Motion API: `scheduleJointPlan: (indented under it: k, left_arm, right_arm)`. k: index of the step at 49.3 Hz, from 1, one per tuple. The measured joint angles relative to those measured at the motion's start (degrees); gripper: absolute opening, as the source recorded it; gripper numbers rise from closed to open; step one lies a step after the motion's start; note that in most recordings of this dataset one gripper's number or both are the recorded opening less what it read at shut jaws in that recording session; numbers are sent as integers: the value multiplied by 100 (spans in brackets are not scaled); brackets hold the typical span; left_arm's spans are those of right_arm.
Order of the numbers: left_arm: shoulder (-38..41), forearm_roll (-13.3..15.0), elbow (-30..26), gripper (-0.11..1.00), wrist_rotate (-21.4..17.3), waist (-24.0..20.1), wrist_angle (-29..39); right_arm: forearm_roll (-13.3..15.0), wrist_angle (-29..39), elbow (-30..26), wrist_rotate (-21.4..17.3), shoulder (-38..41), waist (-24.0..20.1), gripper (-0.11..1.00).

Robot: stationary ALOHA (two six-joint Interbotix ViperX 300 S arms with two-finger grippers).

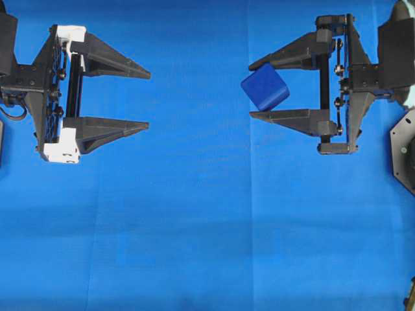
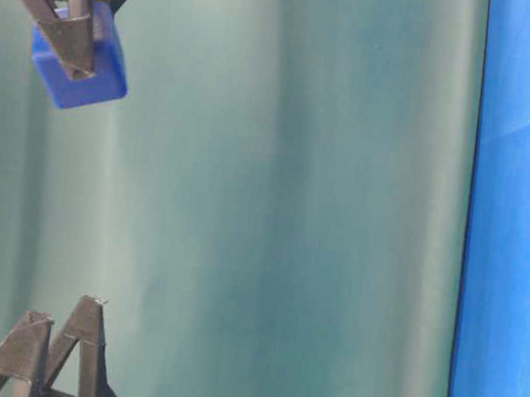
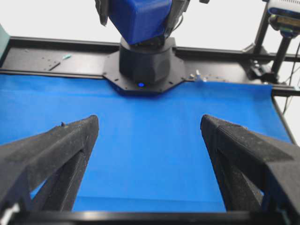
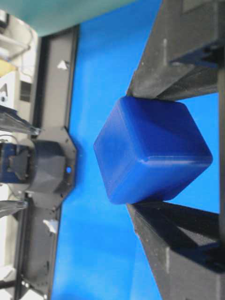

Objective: Handover the blue block to the right arm after grasping it with the left arm, then place it in the designated position.
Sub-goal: 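Retract the right gripper holding the cube toward the right side, then rotate the right gripper downward and lower the cube to the table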

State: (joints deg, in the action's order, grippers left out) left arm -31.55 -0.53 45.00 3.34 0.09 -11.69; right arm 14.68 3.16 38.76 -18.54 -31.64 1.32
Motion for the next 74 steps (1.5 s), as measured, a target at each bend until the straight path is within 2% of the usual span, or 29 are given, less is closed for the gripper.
scheduleJointPlan:
  k: [19, 30, 74]
  left_arm:
    - [0, 0, 0, 93, 0, 0, 0]
    - [0, 0, 0, 93, -9, 0, 0]
    - [0, 0, 0, 93, 0, 0, 9]
  right_arm:
    - [0, 1222, 0, -466, 0, -202, 53]
    - [0, 1705, -9, -501, 0, -316, 53]
    - [-9, 1758, -9, -492, 0, -334, 53]
